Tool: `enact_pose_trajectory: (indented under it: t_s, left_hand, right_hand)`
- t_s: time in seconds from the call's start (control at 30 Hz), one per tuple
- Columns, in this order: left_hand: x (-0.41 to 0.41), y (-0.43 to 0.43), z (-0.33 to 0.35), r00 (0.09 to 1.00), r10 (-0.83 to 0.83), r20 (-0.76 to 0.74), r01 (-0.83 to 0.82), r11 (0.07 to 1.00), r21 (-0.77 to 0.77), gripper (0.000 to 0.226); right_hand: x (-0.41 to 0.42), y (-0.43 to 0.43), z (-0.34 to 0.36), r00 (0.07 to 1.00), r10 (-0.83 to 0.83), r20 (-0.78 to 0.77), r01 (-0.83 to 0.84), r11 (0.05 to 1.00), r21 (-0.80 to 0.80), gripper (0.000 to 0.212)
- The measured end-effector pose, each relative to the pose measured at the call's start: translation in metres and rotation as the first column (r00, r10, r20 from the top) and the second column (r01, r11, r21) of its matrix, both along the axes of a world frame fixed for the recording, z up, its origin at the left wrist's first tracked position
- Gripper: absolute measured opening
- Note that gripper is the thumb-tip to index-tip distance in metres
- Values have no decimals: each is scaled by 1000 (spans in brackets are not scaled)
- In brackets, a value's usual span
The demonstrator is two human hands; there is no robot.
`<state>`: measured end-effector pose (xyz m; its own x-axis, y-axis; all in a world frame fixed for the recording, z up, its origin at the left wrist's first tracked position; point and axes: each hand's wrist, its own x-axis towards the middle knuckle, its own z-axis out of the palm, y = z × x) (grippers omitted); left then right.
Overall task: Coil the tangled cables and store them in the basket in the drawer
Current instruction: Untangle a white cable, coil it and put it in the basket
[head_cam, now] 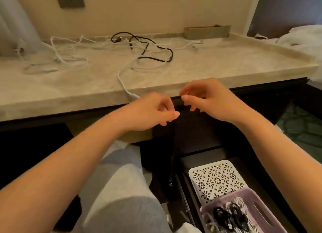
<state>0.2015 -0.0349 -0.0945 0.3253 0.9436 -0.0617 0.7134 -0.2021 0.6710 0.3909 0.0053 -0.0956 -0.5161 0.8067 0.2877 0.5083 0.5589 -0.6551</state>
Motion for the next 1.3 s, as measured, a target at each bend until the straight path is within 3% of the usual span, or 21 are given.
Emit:
enact_pose_trajectory:
  t_s: [0.2,0.4,0.5,0.6,0.87,1.0,1.13,1.3]
  left_hand:
    - [-47,-1,62,994,113,8,-112,979,172,16]
    - [-88,35,80,925,339,-173,-278,912,302,25]
    - [-97,57,76,829,429,-358,-353,899,259,41]
    - [-105,76,69,763,445,-469,-380,896,231,39]
    - [-133,108,69,762,451,-466,-375,893,250,22]
    - [-162,122,72,786,522,-332,-445,850,283,6]
    - [-189,136,74,834,551,0,-536,811,234,24]
    - [-206,149,85,731,579,360,-615,788,-18,28]
  right_hand:
    - [-69,24,51,997,78,-21,-75,989,127,10]
    - [-127,73,72,990,13,142,-43,977,207,17]
    - [-149,95,72,961,-12,276,-53,973,226,24]
    - [-168,109,74,890,-31,454,-95,963,253,31]
    - [-196,140,77,807,-3,591,-149,967,208,22]
    - [-210,157,77,848,29,529,-138,976,169,28]
    - [-234,178,75,920,-64,387,-46,962,270,29]
    - [-262,209,81,960,-260,102,215,921,326,38]
